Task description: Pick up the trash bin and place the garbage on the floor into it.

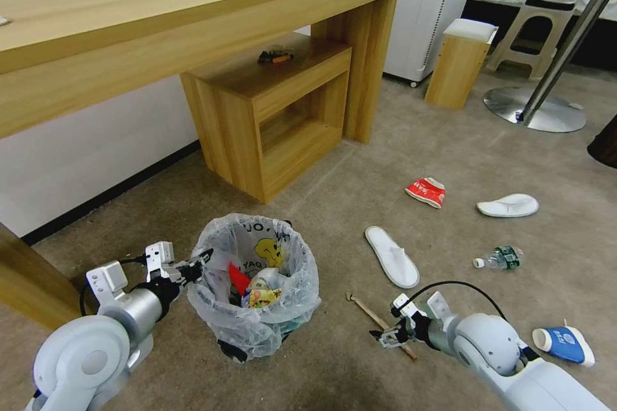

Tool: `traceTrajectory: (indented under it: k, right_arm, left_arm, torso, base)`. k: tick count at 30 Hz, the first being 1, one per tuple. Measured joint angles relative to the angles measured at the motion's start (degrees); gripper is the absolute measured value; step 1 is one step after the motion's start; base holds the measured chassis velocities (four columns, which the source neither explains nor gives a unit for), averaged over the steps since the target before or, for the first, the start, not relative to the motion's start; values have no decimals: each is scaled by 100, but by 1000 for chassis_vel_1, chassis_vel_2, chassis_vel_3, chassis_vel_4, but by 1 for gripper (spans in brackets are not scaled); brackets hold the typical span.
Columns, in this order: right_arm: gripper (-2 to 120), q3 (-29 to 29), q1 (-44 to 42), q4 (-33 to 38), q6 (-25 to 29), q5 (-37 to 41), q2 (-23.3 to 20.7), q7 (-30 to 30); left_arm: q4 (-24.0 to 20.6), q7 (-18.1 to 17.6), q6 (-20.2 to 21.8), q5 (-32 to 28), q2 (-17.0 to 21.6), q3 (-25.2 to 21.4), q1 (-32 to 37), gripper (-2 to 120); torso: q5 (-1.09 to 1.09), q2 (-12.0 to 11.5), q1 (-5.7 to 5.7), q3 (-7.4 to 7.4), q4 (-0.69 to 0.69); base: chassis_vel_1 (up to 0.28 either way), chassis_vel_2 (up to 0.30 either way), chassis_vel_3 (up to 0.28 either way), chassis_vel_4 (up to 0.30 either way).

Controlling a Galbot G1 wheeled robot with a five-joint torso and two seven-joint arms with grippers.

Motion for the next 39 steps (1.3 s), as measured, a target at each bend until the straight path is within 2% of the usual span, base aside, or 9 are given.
traceTrajectory:
  k: [13, 31, 34, 39]
  right_arm:
    - [100, -82, 139, -255, -173, -80, 80, 119]
    - [100, -313, 589, -1102, 197, -461, 276, -96]
    - [95, -332, 616, -1149, 227, -499, 288, -137]
    - [78, -360, 640, -1238, 258, -550, 314, -163]
  left_arm:
    - [17, 0, -1, 10, -9, 17, -23, 3]
    - [106, 0, -2, 24, -24, 47, -72, 3]
    - [119, 0, -3, 25, -23, 47, -76, 3]
    - [128, 2, -3, 25, -23, 49, -84, 3]
  torso:
    - [0, 0, 0, 0, 0]
    - [0, 0, 0, 0, 0]
    - [0, 0, 0, 0, 0]
    - [0, 0, 0, 0, 0]
  base:
    - [0, 0, 0, 0]
    - [0, 0, 0, 0]
    - [0, 0, 0, 0]
    - [0, 0, 0, 0]
